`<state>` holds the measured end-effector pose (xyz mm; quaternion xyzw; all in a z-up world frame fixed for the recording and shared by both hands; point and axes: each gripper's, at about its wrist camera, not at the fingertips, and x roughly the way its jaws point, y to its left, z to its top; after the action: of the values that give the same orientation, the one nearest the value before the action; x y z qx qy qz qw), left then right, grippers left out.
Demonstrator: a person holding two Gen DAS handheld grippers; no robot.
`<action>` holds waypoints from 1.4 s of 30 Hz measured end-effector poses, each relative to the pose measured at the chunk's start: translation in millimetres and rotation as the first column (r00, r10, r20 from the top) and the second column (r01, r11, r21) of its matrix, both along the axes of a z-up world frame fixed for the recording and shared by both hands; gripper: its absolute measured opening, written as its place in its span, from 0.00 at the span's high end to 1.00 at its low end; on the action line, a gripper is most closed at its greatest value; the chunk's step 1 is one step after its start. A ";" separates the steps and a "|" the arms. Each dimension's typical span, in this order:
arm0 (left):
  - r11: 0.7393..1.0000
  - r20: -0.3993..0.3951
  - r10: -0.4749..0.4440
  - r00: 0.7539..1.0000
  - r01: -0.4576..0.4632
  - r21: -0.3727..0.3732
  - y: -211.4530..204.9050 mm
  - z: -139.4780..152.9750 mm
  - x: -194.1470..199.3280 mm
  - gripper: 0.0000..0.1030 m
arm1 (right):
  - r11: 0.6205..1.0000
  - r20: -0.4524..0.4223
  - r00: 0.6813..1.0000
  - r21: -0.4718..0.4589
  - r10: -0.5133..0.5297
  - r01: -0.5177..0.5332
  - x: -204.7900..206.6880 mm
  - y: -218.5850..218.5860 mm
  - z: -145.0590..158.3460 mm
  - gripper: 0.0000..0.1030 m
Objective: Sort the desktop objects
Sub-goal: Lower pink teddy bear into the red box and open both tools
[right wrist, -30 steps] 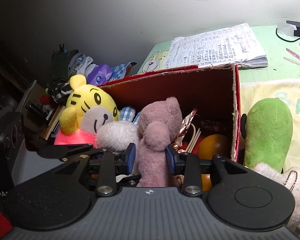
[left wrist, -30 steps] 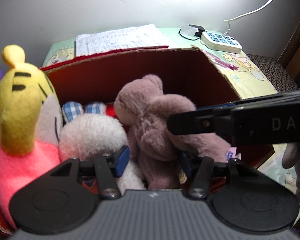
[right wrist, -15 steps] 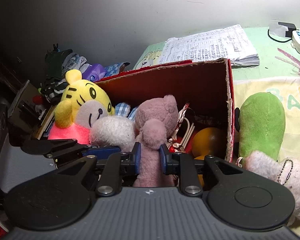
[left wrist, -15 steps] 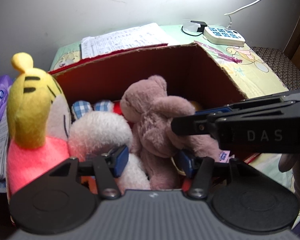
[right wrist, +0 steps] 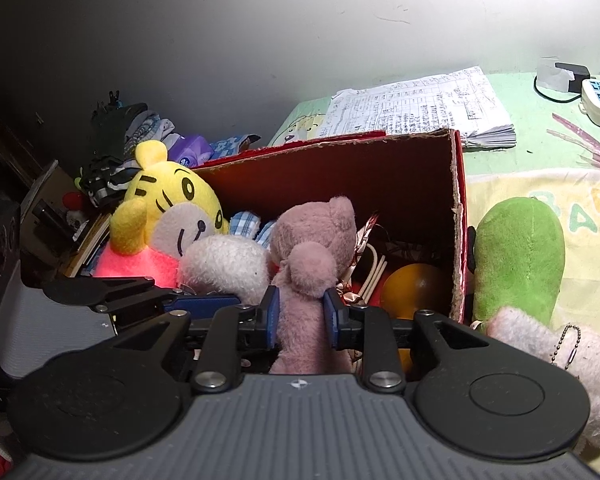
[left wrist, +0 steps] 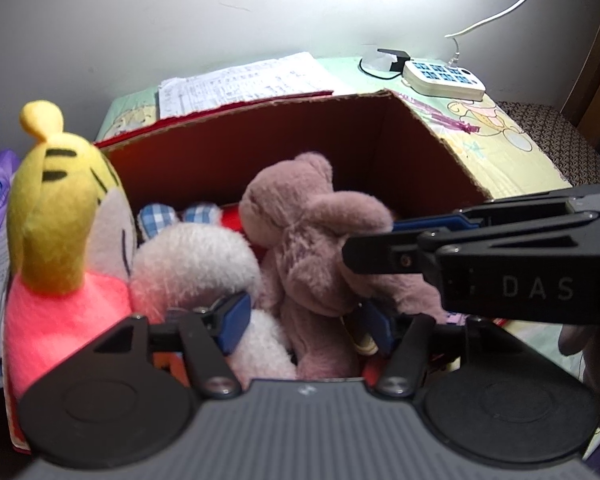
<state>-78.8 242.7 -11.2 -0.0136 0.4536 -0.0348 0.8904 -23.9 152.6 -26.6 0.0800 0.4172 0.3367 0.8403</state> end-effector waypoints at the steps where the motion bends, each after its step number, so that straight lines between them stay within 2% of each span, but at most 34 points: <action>1: 1.000 0.004 -0.002 1.000 0.002 -0.004 0.5 -0.5 -0.2 0.36 | 1.000 0.004 1.000 -0.003 -0.001 0.001 -0.5 -0.1 0.3 0.74; 7: 1.000 0.018 -0.010 1.000 0.010 -0.013 2.4 -2.8 -0.8 0.35 | 1.000 0.009 1.000 -0.007 -0.014 0.014 -1.5 1.3 0.1 0.74; 15: 1.000 -0.054 0.001 0.999 -0.002 -0.016 0.9 -2.8 8.4 0.32 | 0.999 0.028 1.000 -0.034 -0.007 0.008 -4.0 4.5 -0.1 0.73; 23: 1.000 -0.047 0.009 0.999 -0.009 -0.010 -0.2 -2.4 6.3 0.31 | 0.999 0.031 0.999 -0.035 -0.019 0.020 -4.8 5.1 0.7 0.73; 32: 0.999 -0.043 0.042 0.998 -0.042 -0.005 -2.1 4.0 6.4 0.31 | 0.998 0.022 0.998 0.006 -0.063 0.063 -6.4 -3.8 4.8 0.75; 37: 0.998 -0.030 0.053 0.998 -0.054 -0.019 -0.2 10.0 3.4 0.25 | 0.997 0.031 0.996 -0.004 -0.081 0.081 -8.4 -5.6 6.1 0.76; 39: 0.998 -0.020 0.057 0.998 -0.057 -0.013 -2.0 14.5 1.9 0.18 | 0.996 0.032 0.996 -0.008 -0.088 0.088 -9.0 -6.1 6.4 0.75; 42: 0.998 0.014 0.064 0.998 -0.064 0.017 -4.4 23.4 -3.1 0.14 | 0.994 0.016 0.994 0.018 -0.107 0.107 -9.0 -10.7 6.4 0.75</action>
<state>-81.9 238.3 12.1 -0.0200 0.4471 -0.0024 0.8942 -32.9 141.9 -20.2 0.1065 0.4021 0.2956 0.8600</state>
